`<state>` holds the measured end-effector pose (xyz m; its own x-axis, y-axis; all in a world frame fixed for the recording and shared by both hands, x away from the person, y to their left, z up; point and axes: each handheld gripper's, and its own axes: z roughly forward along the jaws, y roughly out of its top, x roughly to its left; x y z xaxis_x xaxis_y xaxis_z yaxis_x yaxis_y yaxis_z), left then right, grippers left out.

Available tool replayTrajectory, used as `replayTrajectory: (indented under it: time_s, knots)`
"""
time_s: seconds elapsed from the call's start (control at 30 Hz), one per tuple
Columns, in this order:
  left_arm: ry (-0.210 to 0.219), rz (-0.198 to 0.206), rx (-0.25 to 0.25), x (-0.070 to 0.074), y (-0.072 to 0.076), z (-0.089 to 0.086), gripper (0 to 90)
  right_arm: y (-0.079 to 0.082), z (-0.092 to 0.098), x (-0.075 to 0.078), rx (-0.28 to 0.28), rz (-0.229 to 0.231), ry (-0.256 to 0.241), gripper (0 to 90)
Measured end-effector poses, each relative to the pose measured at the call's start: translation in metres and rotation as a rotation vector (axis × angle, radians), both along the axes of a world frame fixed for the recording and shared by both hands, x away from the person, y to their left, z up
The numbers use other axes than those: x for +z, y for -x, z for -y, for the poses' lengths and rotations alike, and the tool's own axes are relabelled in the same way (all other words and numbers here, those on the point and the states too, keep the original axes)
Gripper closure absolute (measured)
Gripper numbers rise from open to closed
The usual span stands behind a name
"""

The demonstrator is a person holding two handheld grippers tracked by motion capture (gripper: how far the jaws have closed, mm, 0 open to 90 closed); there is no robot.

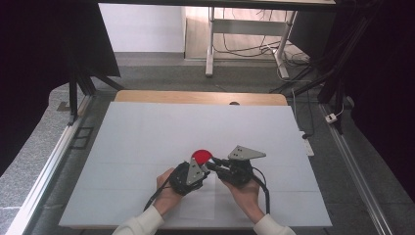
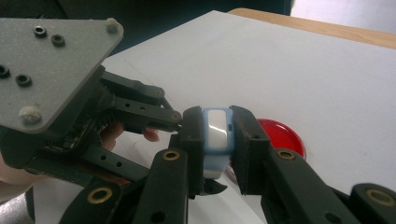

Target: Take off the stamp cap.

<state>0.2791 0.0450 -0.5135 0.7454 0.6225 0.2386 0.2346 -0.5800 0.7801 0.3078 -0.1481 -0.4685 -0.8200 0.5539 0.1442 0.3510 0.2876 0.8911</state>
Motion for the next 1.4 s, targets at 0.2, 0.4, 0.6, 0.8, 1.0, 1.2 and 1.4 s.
replayTrajectory:
  time_s: [0.2,0.4,0.6,0.8,1.0,1.2,1.4]
  knots:
    - [0.047,-0.026,-0.001,0.000,-0.002,-0.003,65.5,0.001,0.001,-0.001,-0.011,0.000,-0.016,75.2]
    - [0.058,-0.049,0.007,-0.002,-0.003,-0.004,65.6,0.002,-0.001,-0.003,-0.026,0.004,-0.016,75.2]
    - [0.047,-0.037,0.026,-0.001,-0.005,-0.011,65.7,-0.001,0.013,0.007,-0.055,0.016,-0.050,75.3]
    - [0.033,-0.029,0.019,-0.003,-0.005,-0.009,65.7,-0.004,0.017,0.006,-0.052,0.015,-0.047,75.3]
    - [0.041,-0.024,0.020,-0.002,-0.004,-0.012,65.6,-0.003,0.017,0.006,-0.052,0.012,-0.053,75.2]
    - [0.037,-0.025,0.016,0.000,-0.002,-0.017,65.6,-0.003,0.017,0.006,-0.048,0.013,-0.064,75.2]
    - [0.040,-0.034,0.015,0.001,0.001,-0.027,65.5,-0.002,0.018,0.007,-0.039,0.030,-0.078,75.1]
